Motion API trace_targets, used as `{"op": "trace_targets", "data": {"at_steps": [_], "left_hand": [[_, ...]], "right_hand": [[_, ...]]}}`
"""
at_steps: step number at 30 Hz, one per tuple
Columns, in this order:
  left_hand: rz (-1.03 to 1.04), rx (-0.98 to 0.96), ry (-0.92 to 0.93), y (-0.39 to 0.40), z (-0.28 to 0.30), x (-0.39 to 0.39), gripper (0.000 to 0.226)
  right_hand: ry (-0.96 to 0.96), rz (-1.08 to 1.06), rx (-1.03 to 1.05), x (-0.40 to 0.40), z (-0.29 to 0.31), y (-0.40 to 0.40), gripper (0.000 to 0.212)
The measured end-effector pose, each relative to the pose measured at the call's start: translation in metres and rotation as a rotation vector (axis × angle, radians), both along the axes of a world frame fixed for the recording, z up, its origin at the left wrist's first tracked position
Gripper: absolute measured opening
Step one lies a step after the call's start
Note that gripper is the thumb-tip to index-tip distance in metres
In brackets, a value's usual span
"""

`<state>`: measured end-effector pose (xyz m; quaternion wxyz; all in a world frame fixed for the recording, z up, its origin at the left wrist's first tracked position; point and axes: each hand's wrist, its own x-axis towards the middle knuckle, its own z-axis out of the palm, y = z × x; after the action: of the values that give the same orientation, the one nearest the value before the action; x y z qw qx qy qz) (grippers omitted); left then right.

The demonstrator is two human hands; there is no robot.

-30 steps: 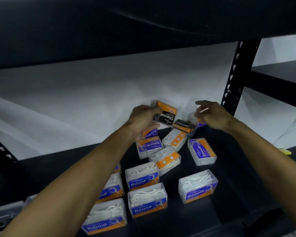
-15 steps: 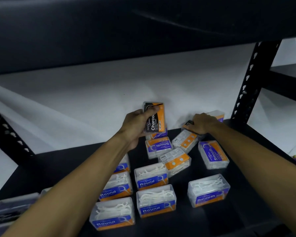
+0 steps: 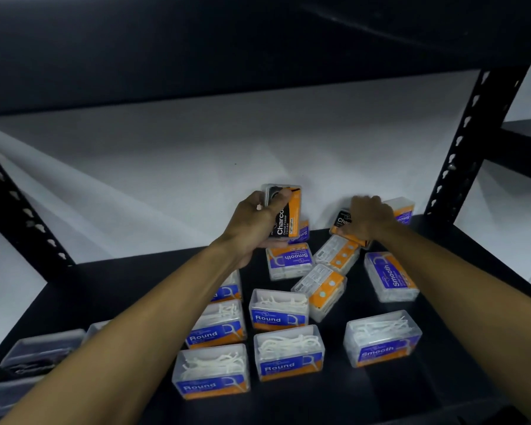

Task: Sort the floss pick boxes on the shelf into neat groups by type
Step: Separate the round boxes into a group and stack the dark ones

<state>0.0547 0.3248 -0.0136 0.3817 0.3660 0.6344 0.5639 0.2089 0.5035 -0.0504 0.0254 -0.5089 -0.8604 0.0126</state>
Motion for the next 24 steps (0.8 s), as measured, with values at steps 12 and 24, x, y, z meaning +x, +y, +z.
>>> {"op": "trace_targets", "data": {"at_steps": [12, 24], "left_hand": [[0.051, -0.058, -0.017, -0.034, 0.019, -0.026, 0.032], [0.212, -0.095, 0.314, -0.122, 0.036, -0.111, 0.031]], "right_hand": [[0.151, 0.029, 0.042, 0.002, 0.015, -0.015, 0.032], [0.345, 0.386, 0.153, -0.062, 0.054, -0.119, 0.047]]}}
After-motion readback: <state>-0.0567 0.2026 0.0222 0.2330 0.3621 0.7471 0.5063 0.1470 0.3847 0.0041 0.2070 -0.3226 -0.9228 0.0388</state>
